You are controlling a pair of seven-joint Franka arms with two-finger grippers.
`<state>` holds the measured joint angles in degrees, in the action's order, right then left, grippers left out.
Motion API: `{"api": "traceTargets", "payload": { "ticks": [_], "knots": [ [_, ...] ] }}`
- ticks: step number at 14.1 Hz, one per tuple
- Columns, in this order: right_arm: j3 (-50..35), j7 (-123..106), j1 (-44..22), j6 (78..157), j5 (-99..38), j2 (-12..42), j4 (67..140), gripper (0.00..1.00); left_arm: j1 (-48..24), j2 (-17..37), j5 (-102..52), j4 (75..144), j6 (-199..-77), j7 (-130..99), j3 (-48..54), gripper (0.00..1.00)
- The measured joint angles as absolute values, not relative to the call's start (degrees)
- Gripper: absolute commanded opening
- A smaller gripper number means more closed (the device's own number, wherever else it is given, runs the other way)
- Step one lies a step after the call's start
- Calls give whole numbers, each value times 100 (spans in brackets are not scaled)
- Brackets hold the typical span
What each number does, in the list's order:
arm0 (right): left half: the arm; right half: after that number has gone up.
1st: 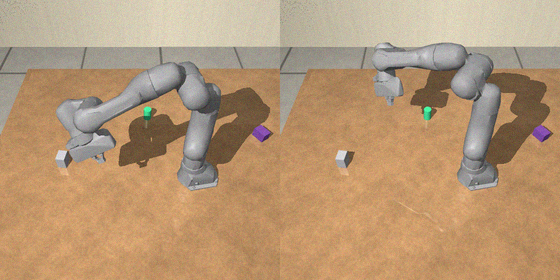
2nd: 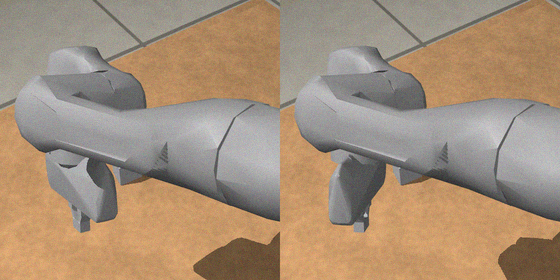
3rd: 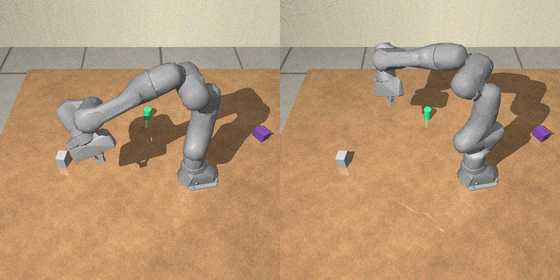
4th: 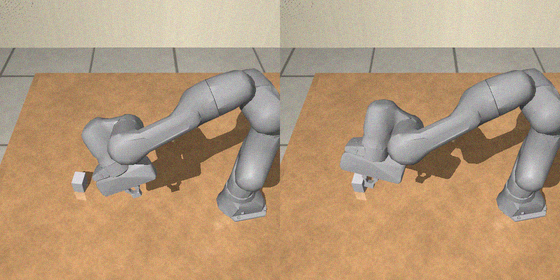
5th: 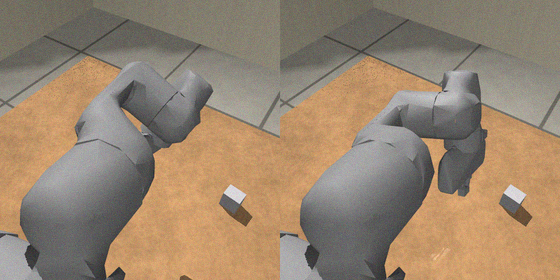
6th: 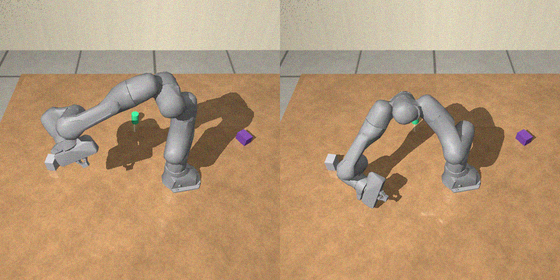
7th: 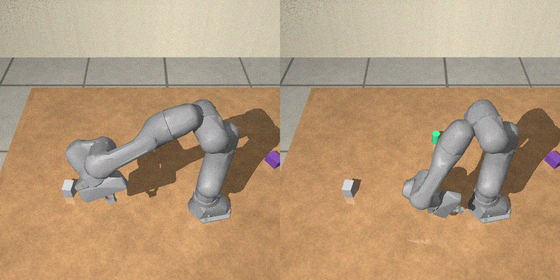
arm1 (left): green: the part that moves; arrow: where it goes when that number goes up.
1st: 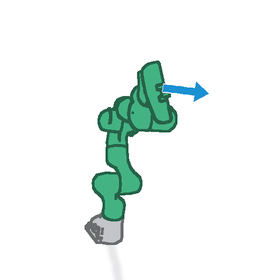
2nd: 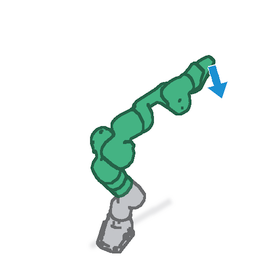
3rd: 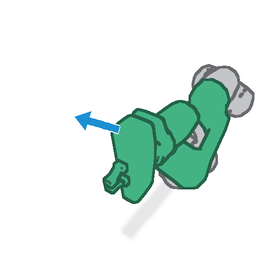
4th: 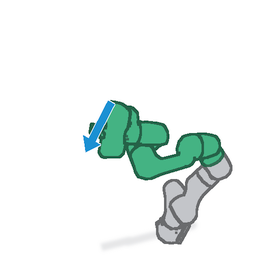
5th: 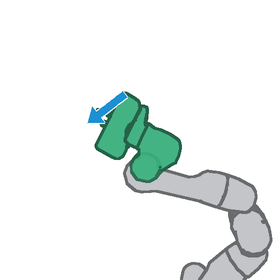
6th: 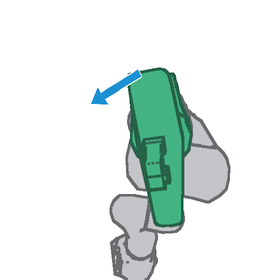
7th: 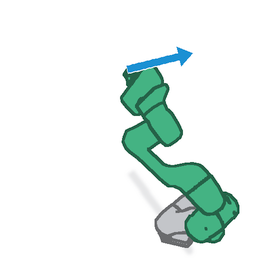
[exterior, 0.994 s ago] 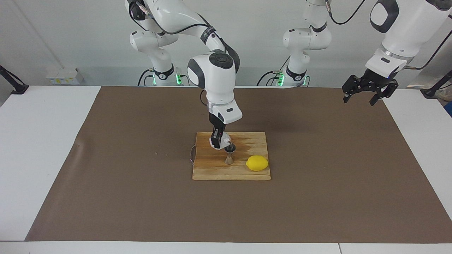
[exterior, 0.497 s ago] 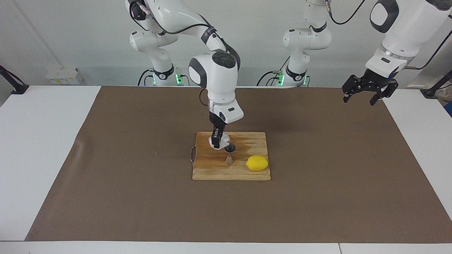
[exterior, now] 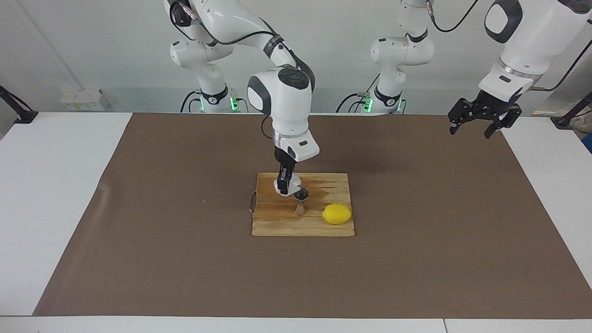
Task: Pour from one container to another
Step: 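Tilt the white cup with the right gripper to pour into the metal cup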
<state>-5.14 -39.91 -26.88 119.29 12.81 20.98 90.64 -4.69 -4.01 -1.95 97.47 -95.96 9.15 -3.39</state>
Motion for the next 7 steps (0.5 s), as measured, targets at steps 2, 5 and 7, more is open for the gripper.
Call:
{"api": "traceTargets", "payload": {
  "ticks": [2,5,7],
  "knots": [
    [-514,-4025,-2688,12018,1261,2115,9065,0,-469,-401,-195,9747,-9596,915,-339,100],
    [-512,-4229,-2652,12045,866,2120,9066,0,-469,-401,-195,9747,-9596,915,-339,100],
    [-509,-4401,-2565,12066,520,2105,9056,0,-469,-401,-195,9747,-9596,915,-339,100]
  ]
}}
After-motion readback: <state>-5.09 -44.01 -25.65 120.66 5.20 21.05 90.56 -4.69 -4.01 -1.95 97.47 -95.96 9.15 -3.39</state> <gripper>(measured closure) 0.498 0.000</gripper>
